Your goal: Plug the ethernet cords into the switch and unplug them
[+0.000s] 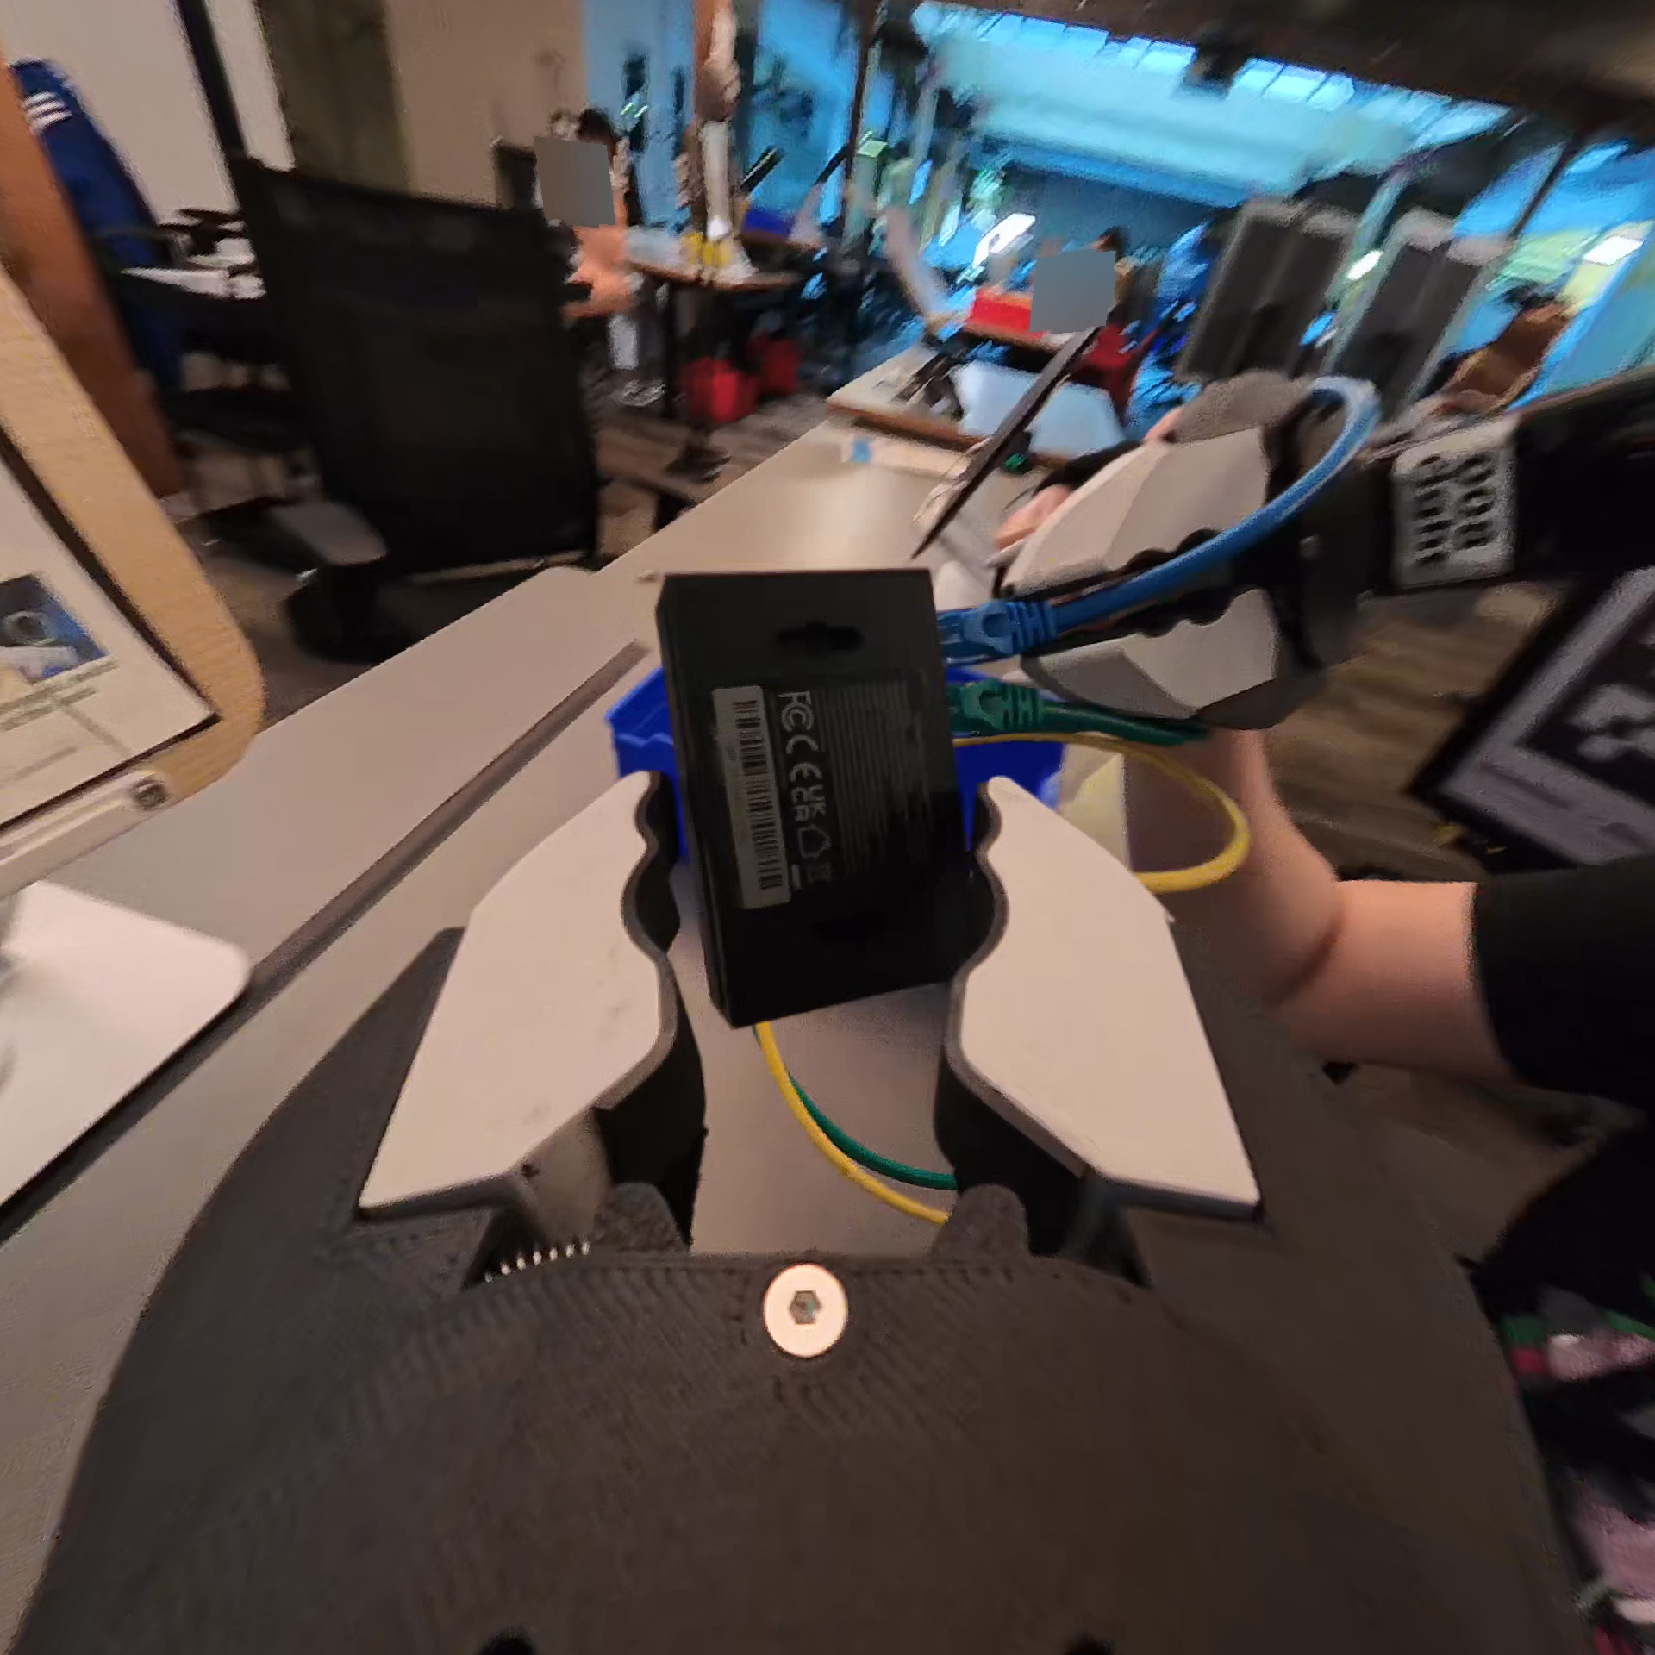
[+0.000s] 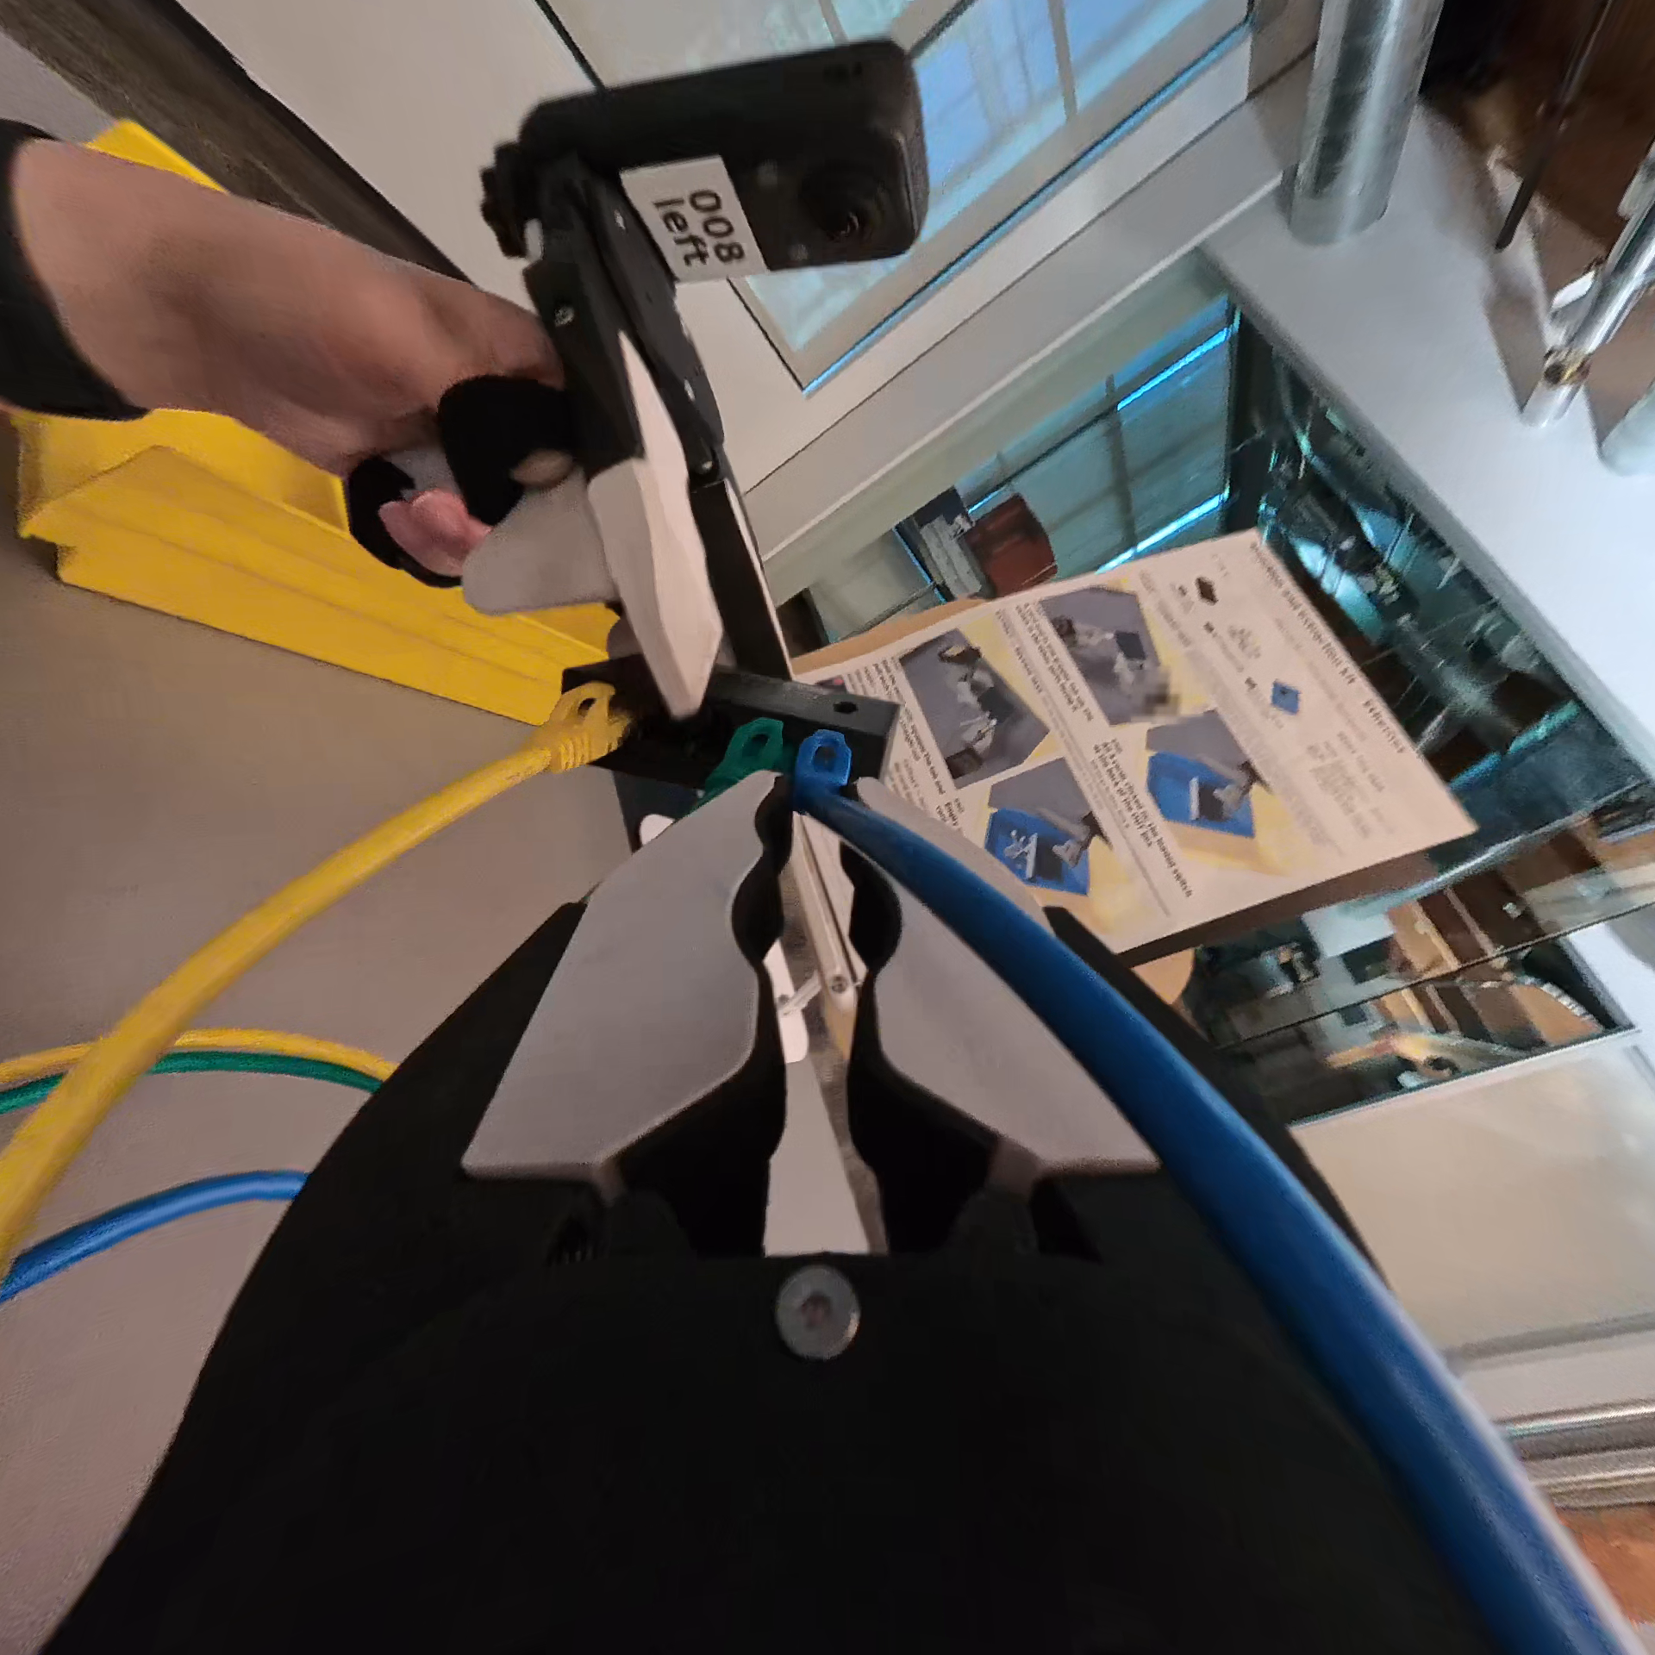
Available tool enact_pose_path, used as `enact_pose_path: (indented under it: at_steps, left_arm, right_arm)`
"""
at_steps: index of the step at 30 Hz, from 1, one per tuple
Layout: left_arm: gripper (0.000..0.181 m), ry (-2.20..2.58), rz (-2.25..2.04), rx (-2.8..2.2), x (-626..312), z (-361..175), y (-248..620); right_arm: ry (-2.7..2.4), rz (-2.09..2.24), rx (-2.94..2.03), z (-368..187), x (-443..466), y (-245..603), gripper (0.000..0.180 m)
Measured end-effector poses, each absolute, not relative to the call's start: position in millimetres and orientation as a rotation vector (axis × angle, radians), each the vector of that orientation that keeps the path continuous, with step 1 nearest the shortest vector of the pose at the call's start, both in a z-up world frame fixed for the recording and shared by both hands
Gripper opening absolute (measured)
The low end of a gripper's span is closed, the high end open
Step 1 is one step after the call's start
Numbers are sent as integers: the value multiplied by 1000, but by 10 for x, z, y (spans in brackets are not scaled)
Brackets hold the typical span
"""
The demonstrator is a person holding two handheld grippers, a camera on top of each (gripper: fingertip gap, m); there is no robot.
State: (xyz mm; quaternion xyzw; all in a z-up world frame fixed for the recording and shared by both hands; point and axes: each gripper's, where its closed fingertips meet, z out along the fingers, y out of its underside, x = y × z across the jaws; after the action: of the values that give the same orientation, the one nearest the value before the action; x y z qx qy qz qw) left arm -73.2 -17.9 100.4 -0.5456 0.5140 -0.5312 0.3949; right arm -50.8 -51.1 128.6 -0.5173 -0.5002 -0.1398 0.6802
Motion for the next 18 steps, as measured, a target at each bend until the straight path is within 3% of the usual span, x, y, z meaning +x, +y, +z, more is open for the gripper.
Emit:
enact_pose_path:
  at_steps: [6,8,11,18]
  left_arm:
    - [64,1200,-1923,-1247,-1009,1267,-324]
    - [55,1272,-2042,-1213,-1011,1266,-465]
    - [33,1393,-2099,-1112,-1031,1308,-687]
    - [29,1418,-2081,-1117,-1032,1332,-788]
  right_arm:
    - [-1246,-282,-964,1372,-762,-866,11]
    - [-1274,-255,-896,1381,-831,-954,10]
    - [-1284,-229,-830,1401,-862,-1020,9]
    - [-1294,-209,-781,1404,-834,-1079,11]
